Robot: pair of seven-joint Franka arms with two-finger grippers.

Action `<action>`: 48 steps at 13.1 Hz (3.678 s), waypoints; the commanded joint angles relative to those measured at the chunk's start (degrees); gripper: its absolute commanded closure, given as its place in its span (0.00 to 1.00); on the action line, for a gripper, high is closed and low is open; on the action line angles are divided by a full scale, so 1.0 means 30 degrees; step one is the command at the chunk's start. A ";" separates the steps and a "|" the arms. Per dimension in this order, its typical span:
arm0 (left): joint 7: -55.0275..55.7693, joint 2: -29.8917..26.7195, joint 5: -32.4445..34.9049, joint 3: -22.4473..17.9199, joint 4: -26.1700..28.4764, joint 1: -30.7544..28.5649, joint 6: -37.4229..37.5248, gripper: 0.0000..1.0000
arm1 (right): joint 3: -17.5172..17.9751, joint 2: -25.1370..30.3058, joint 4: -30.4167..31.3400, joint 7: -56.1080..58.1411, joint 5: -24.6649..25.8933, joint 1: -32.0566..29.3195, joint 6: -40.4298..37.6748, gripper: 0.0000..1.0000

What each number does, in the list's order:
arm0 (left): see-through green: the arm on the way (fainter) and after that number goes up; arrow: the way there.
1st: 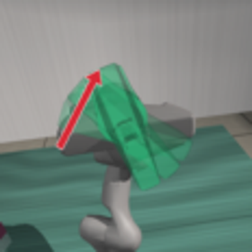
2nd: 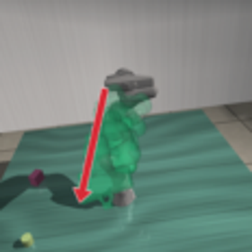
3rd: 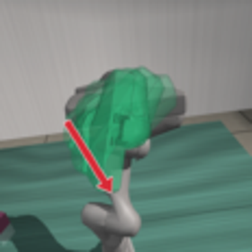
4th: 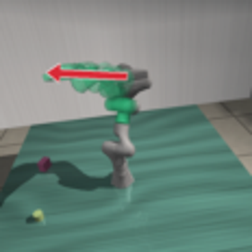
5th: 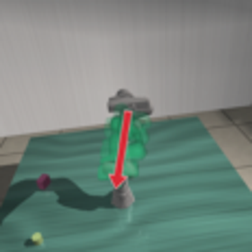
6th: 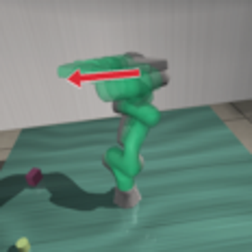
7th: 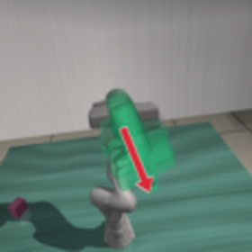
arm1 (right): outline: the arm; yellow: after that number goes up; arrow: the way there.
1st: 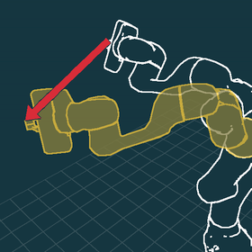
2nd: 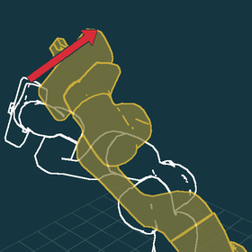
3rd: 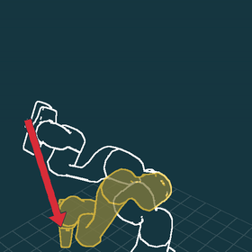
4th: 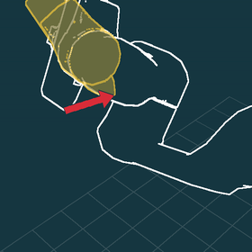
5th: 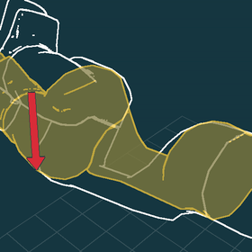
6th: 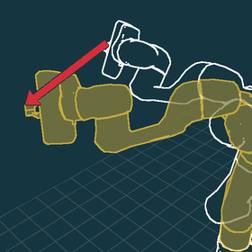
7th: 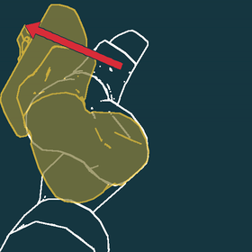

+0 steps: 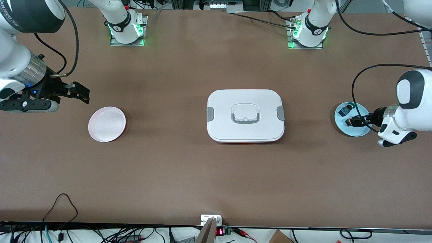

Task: Transfer orange switch to right arm and place
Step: 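Lower the left gripper onto the orange switch in the blue dish and grasp, then lift the orange switch with the left gripper while the right gripper approaches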

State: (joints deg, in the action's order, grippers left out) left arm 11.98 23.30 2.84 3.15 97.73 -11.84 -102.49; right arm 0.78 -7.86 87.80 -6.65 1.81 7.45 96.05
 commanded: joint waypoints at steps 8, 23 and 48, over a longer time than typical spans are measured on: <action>0.0108 0.0203 0.2099 -0.0026 0.4097 -0.1093 -0.5759 0.00 | 0.0151 0.0070 -0.0057 -0.0126 0.0247 0.0006 0.0063 0.00; -0.0801 0.2371 0.2070 0.0003 0.6241 -0.2704 -1.0661 0.15 | 0.0151 0.0011 -0.0057 -0.0126 0.0509 -0.0169 0.0150 0.00; -1.2870 -0.0793 -1.5822 0.7878 -0.0526 -0.2499 0.1966 0.47 | 0.0151 -0.1949 -0.0028 0.1486 -0.9641 -0.0141 -0.0142 0.00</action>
State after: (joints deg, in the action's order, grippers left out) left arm -23.64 20.99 -39.53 24.41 96.29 -18.79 -97.21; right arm 0.96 -12.55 88.19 -2.11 -21.13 7.40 96.19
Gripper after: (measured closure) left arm 0.269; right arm 0.000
